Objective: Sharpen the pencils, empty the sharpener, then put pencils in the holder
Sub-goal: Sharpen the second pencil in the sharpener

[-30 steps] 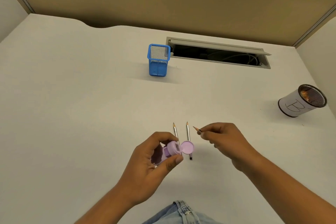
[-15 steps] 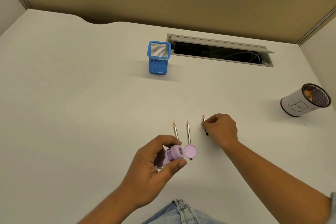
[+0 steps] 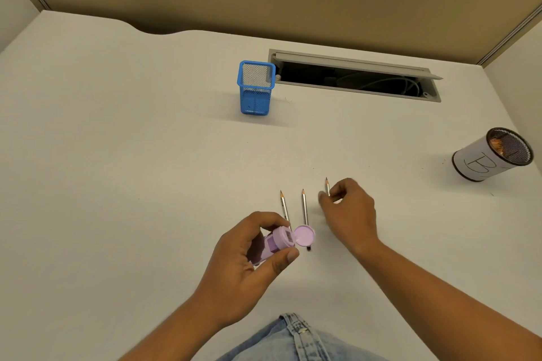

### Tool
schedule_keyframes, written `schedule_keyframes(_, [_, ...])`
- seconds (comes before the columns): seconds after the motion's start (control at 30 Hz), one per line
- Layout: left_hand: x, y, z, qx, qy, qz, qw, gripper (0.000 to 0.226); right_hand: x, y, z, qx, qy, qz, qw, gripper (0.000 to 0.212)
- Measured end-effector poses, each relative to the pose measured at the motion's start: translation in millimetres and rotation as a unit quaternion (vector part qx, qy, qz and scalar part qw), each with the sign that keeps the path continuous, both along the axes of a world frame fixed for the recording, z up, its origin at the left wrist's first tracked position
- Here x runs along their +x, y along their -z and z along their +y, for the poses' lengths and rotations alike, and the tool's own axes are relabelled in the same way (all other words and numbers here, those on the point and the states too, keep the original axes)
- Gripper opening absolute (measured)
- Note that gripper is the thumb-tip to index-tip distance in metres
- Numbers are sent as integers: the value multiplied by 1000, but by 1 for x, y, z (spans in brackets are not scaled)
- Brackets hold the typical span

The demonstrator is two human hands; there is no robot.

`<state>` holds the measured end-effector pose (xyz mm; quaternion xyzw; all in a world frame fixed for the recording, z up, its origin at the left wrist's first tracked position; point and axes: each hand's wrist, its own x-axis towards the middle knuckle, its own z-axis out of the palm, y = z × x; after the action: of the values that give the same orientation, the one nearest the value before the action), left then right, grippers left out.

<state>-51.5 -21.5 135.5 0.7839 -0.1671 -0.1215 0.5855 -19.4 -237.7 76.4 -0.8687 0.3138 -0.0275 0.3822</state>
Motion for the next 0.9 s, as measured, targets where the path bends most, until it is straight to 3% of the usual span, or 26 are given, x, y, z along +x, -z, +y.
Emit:
schedule_keyframes(0.17, [-2,-3,-1,-4,-2,1,1000,25,-20,8,20,-4,-88,48,995,22])
schedule_keyframes(0.5, [-10,-7,4,-12,-15,1,1000,24,-20,5,25,-7,-82,88,993,25])
schedule_keyframes(0.7, [-9,-15,8,-28,-28,12,999,25,-17,-54,12,120,-7,-33,992,10])
schedule_keyframes(0.8, [-7,-20,11,-37,-22,6,999,22,-31,-99,5,182,-70,-74,978,21])
schedule_keyframes(0.9, [-4,-26,13,-35,-19,-12,999,23,-51,-134,2,168,-177,-96,965,24])
